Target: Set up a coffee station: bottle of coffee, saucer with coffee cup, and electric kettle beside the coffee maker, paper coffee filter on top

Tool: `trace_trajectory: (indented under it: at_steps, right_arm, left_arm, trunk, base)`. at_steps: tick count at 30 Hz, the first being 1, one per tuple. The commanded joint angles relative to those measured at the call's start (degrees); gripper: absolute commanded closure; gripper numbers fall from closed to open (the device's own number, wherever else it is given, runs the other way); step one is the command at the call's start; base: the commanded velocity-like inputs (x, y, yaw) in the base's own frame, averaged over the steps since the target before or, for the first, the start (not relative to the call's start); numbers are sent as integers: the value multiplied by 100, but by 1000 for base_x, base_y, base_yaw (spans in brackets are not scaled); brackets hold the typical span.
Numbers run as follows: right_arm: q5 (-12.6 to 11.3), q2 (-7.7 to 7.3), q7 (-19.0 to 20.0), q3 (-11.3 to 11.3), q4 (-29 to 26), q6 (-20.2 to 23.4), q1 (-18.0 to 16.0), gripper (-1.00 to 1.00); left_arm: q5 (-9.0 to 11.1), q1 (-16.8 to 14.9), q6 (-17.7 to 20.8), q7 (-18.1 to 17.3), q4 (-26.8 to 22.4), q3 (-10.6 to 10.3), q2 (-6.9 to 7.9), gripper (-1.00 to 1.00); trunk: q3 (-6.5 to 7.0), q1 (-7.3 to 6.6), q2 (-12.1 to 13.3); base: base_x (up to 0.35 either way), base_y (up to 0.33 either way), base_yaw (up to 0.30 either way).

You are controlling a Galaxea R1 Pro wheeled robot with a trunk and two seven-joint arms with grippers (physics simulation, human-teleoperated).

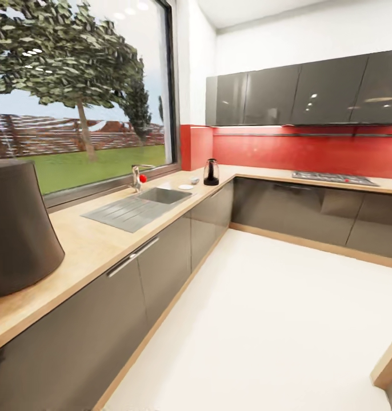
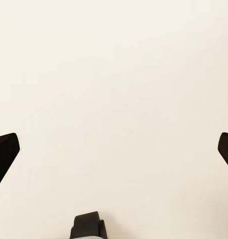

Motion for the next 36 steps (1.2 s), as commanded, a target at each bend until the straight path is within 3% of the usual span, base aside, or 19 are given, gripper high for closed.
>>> trace_trajectory:
  at_steps: [1,36]
  right_arm:
    - [-60,-2,-2,7,1,-21,-1,-100]
    - [-60,3,1,7,1,-21,-1,-100]
  left_arm:
    - [-3,-5,-19,-7,6,-1,1,-100]
    - [-3,-6,-19,-7,6,-3,1,-100]
  trunk:
    - [-6,0,-3]
    - [-6,0,-3]
  base:
    - [0,-1,277]
    - [0,0,277]
